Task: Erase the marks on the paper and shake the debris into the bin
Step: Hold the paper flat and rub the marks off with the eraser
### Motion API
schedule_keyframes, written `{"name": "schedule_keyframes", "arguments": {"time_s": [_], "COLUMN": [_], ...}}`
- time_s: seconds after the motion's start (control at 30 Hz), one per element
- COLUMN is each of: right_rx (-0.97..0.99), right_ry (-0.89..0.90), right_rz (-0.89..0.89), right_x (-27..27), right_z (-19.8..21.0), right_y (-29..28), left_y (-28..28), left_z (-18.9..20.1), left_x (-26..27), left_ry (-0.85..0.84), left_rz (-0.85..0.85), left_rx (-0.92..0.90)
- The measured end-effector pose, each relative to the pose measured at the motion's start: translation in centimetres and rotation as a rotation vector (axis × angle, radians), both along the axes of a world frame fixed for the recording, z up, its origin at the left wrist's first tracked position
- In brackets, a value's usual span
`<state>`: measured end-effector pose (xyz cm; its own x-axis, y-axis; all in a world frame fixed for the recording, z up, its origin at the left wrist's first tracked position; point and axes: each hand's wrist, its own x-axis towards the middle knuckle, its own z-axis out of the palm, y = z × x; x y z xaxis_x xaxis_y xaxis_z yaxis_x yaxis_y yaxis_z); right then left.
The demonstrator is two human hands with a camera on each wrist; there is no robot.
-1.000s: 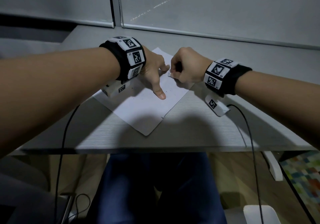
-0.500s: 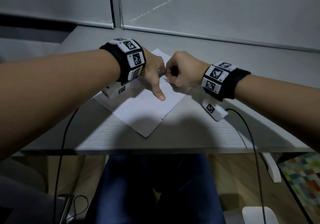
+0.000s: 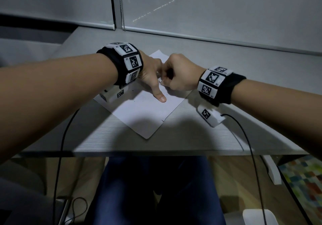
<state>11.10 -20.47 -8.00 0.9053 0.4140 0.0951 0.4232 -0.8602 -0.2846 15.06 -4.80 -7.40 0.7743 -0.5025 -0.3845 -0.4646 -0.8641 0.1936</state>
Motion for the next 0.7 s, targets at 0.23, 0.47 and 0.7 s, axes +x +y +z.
{"name": "schedule_keyframes", "arguments": {"time_s": [0.23,0.47,0.7], "right_rx": [-0.008,-0.042,-0.265], "right_ry": [0.006,-0.016,0.028], "right_rz": [-0.009,-0.139,-0.111], "right_x": [0.3,2.3,0.6], "right_z": [0.1,1.2,1.1], "right_y": [-0.2,-2.3,-4.3], "left_y": [0.4,2.0,4.6], "left_z": [0.5,1.1,2.0], "left_x": [-0.5,-1.4,-1.9], "left_ry": [-0.016,-0.103,-0.259], "left_rz": [0.007,-0.177,-0.085], "left_rx": [0.055,0.133,-0.085]}}
